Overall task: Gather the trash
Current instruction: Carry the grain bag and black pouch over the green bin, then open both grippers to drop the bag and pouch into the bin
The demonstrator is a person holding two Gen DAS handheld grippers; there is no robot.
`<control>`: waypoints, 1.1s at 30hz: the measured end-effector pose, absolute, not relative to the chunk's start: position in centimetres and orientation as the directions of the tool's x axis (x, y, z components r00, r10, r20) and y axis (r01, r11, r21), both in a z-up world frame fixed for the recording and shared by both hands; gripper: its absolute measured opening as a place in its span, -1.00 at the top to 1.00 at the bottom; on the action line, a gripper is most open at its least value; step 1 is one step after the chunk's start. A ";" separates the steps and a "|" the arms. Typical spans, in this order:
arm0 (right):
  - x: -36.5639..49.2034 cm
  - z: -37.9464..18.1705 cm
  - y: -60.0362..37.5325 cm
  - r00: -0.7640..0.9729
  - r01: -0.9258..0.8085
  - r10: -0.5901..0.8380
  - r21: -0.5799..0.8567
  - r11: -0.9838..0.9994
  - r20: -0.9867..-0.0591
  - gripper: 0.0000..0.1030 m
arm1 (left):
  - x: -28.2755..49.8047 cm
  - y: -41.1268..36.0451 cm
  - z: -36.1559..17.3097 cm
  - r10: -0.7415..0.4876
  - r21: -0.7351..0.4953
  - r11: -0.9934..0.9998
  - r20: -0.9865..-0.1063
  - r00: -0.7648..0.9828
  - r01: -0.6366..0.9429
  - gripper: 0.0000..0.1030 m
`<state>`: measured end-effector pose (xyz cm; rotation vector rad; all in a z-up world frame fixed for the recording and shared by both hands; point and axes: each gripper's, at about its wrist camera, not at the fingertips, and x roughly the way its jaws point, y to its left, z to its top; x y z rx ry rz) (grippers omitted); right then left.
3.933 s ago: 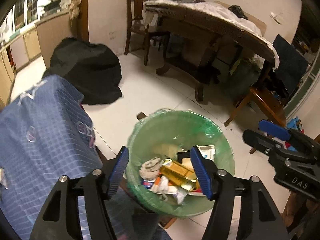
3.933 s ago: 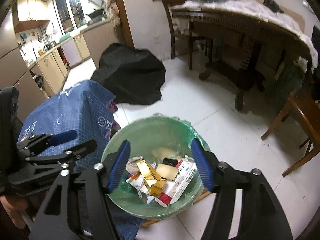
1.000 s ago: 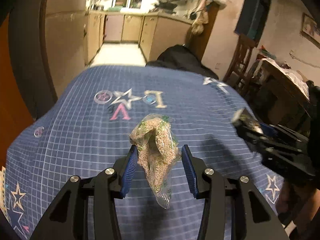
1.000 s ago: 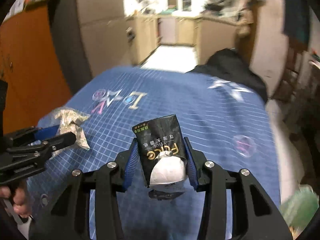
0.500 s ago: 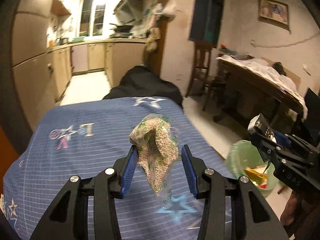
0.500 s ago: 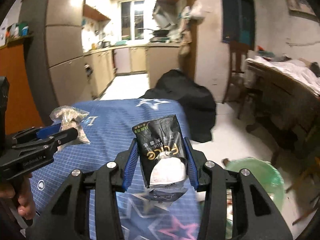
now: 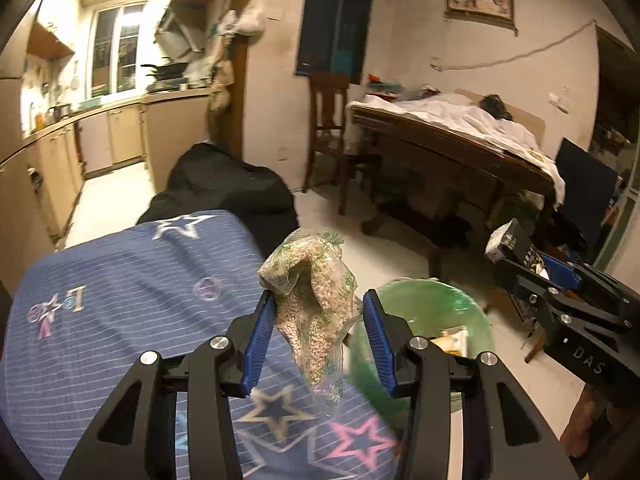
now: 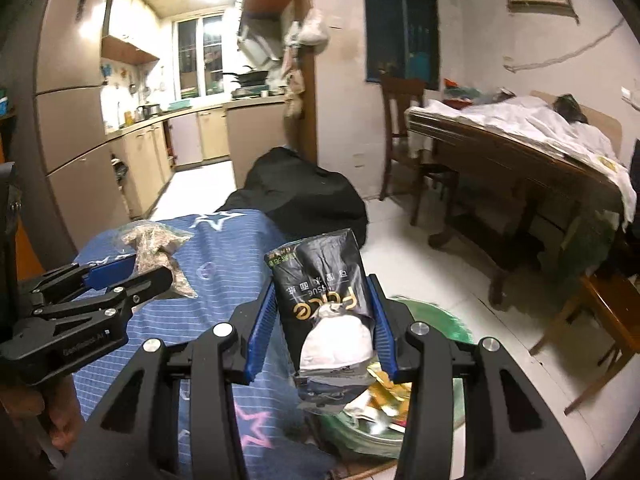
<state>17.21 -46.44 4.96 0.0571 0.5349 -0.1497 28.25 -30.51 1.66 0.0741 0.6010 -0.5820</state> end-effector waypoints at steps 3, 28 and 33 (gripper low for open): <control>18.0 4.7 -48.3 0.833 0.188 -0.149 0.018 0.982 -0.533 0.18 | 28.2 -33.4 1.4 -0.516 -0.097 0.817 -0.566 0.644 0.569 0.11; 24.0 -2.5 -59.6 0.549 0.264 -0.089 0.072 0.962 -0.831 0.18 | 36.5 -49.4 -6.4 -0.505 -0.171 0.721 -0.794 0.339 0.672 0.11; 24.5 -3.5 -60.0 0.525 0.265 -0.087 0.066 0.962 -0.846 0.18 | 37.3 -50.1 -8.2 -0.490 -0.174 0.726 -0.809 0.324 0.665 0.11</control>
